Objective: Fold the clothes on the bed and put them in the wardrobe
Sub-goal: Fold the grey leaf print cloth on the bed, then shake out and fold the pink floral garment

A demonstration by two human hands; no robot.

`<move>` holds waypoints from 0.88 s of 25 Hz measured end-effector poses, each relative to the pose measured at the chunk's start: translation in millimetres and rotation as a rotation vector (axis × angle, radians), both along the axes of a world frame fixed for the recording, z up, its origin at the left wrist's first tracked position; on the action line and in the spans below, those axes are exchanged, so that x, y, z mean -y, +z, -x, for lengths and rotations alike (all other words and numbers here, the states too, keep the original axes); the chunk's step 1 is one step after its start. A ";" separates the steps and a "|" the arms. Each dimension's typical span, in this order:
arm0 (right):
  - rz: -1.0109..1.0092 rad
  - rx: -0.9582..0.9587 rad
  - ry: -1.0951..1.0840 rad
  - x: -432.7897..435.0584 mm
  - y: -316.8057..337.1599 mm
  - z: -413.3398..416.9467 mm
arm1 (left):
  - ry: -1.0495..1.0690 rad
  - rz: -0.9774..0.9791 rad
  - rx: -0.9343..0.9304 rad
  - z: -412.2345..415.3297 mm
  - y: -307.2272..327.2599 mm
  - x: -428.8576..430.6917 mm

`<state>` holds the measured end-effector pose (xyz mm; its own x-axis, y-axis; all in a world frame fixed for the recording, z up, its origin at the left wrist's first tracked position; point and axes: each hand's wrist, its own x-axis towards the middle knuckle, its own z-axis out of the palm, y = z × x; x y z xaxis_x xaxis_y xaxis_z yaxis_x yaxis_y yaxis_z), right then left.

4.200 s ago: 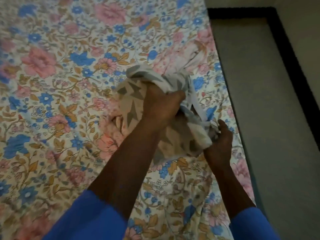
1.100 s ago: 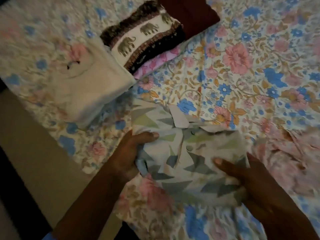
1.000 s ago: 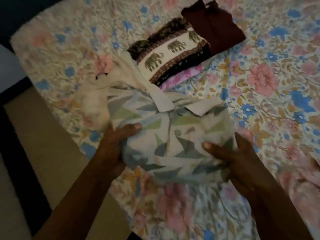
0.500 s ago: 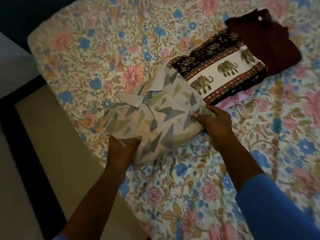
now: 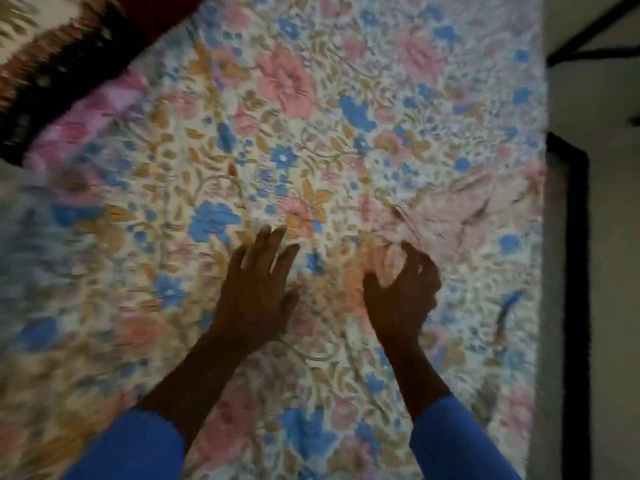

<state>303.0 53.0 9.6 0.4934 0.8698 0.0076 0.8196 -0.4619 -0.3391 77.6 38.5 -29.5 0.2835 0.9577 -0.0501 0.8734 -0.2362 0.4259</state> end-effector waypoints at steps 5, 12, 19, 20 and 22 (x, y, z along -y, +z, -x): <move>0.061 -0.196 -0.076 -18.7 -18.2 -123.5 | 0.042 -0.058 -0.169 -48.7 -36.7 -8.6; -0.148 -0.722 -0.010 -39.8 12.5 -111.7 | 0.067 -0.005 -0.176 -56.6 -31.1 -8.5; 0.085 -0.825 0.613 -51.8 145.4 -68.0 | 0.203 0.132 0.566 -106.0 114.6 -24.4; 0.063 -0.796 0.651 -56.1 176.9 -62.8 | 0.224 0.073 0.572 -102.6 150.5 -31.2; -0.071 -0.730 0.659 -58.1 248.6 -55.9 | 0.229 -0.001 0.584 -85.0 233.3 -39.6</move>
